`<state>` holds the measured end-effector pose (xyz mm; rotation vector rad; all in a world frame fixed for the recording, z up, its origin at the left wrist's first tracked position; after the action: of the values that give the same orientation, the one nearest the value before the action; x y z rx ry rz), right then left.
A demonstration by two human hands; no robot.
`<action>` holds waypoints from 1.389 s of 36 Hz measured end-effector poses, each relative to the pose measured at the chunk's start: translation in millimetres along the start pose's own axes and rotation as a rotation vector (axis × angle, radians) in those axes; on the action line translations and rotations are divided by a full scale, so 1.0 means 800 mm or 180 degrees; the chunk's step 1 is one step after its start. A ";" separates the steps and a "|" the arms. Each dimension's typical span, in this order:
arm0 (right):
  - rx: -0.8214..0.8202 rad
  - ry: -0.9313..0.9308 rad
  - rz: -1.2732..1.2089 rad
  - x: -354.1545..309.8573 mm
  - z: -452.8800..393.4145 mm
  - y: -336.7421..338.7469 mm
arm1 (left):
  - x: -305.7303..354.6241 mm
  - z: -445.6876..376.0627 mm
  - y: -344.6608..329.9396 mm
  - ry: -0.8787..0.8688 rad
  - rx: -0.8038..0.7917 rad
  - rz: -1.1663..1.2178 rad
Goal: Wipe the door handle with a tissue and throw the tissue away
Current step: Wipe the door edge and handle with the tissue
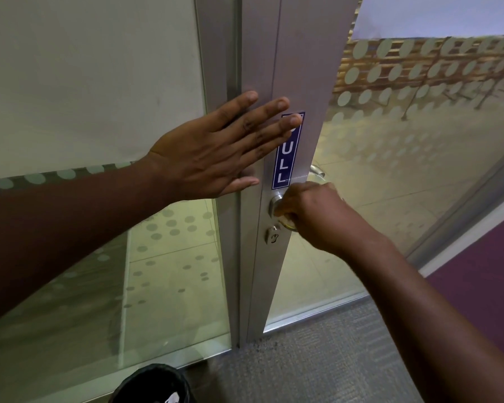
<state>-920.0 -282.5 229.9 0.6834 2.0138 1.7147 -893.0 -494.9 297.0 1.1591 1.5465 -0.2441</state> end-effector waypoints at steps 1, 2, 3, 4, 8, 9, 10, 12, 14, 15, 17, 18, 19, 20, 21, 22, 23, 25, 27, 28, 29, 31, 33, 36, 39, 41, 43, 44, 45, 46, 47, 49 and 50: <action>-0.0009 0.0037 0.0058 -0.005 -0.002 -0.006 | 0.000 0.000 0.000 -0.0004 -0.0009 -0.0002; -0.0033 0.0045 0.0103 -0.009 -0.002 -0.012 | 0.001 0.001 0.000 -0.0006 -0.0012 0.0000; -0.0039 0.0044 0.0140 -0.011 0.000 -0.017 | 0.001 0.001 0.000 -0.0008 -0.0011 -0.0001; -0.0013 0.0052 0.0186 -0.011 0.004 -0.021 | 0.002 0.001 0.000 -0.0014 -0.0007 -0.0005; 0.0036 0.0137 0.0432 -0.001 0.022 -0.022 | 0.000 0.001 0.000 -0.0017 0.0033 -0.0018; 0.0012 0.0165 0.0464 0.002 0.026 -0.020 | 0.000 0.001 -0.001 -0.0009 0.0049 -0.0004; -0.0022 0.0193 0.0481 0.004 0.030 -0.018 | -0.001 0.001 -0.001 -0.0003 0.0064 0.0017; -0.0121 0.0199 0.0469 0.008 0.038 -0.012 | -0.001 0.001 -0.002 0.0005 0.0088 0.0055; -0.0179 0.0125 0.0445 0.015 0.048 -0.004 | 0.000 0.001 -0.002 0.0004 0.0104 0.0086; -0.0146 0.0065 0.0426 0.018 0.052 -0.001 | 0.000 0.001 -0.002 0.0005 0.0109 0.0107; 0.0041 -0.0107 0.0324 0.020 0.058 0.003 | 0.000 0.002 -0.002 0.0007 0.0115 0.0122; 0.0160 -0.0193 0.0240 0.018 0.059 0.002 | -0.001 0.002 -0.002 0.0005 0.0122 0.0110; 0.0264 -0.0245 0.0161 0.014 0.058 0.000 | -0.001 0.002 -0.002 -0.0002 0.0136 0.0095; 0.0328 -0.0256 0.0111 0.008 0.055 -0.003 | -0.001 0.002 -0.003 -0.0012 0.0145 0.0081; 0.0359 -0.0234 0.0110 0.001 0.052 -0.006 | -0.001 0.002 -0.003 -0.0022 0.0139 0.0072; 0.0388 -0.0195 0.0159 -0.006 0.048 -0.010 | 0.000 0.002 -0.003 -0.0032 0.0120 0.0071; 0.0417 -0.0154 0.0227 -0.012 0.044 -0.013 | 0.000 0.002 -0.002 -0.0039 0.0101 0.0077; 0.0433 -0.0076 0.0328 -0.020 0.037 -0.016 | 0.000 0.001 -0.002 -0.0044 0.0089 0.0093; 0.0352 -0.0018 0.0363 -0.022 0.031 -0.020 | 0.000 0.002 -0.002 -0.0041 0.0114 0.0087; 0.0311 -0.0013 0.0375 -0.022 0.029 -0.022 | 0.000 0.002 -0.002 -0.0034 0.0130 0.0083; 0.0271 -0.0033 0.0378 -0.021 0.030 -0.024 | 0.000 0.002 -0.002 -0.0026 0.0146 0.0085; 0.0208 -0.0135 0.0343 -0.017 0.034 -0.025 | 0.000 0.002 -0.001 -0.0016 0.0167 0.0106; 0.0192 -0.0245 0.0206 -0.012 0.041 -0.023 | 0.000 0.002 -0.001 -0.0007 0.0176 0.0128; 0.0021 -0.0422 -0.0100 0.007 0.053 -0.015 | 0.000 0.001 -0.002 0.0002 0.0185 0.0126; -0.0012 -0.0704 -0.0494 0.037 0.065 0.000 | 0.000 0.001 -0.004 -0.0001 0.0204 0.0093; 0.0144 -0.0918 -0.0650 0.058 0.069 0.009 | 0.000 0.001 -0.003 0.0005 0.0212 0.0082; 0.0295 -0.1144 -0.0775 0.078 0.069 0.013 | 0.000 0.001 -0.002 0.0005 0.0216 0.0063; 0.0337 -0.1234 -0.0824 0.085 0.067 0.014 | 0.000 0.001 -0.002 0.0005 0.0216 0.0053; 0.0361 -0.1294 -0.0854 0.091 0.064 0.013 | 0.000 0.000 -0.001 0.0004 0.0209 0.0049; 0.0369 -0.1337 -0.0871 0.095 0.061 0.012 | 0.000 0.000 -0.001 0.0003 0.0202 0.0051; 0.0359 -0.1378 -0.0885 0.099 0.057 0.011 | 0.000 0.000 -0.002 0.0004 0.0199 0.0050; 0.0299 -0.1445 -0.0875 0.103 0.050 0.008 | 0.000 0.000 -0.003 0.0005 0.0215 0.0013; 0.0263 -0.1461 -0.0837 0.104 0.046 0.006 | 0.000 0.000 -0.003 0.0000 0.0221 -0.0009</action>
<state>-964.1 -202.7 229.6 0.7239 1.7639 1.2009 -894.9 -496.2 295.6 1.2112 1.5502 -0.3017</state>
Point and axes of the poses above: each hand's wrist, its own z-axis away from the middle knuckle, its own y-axis out of the back of the hand, x = y × z, the point moved 1 cm from there along -z, towards the middle knuckle, and after that the axes turned 7 degrees about y, right-handed, at the moved point
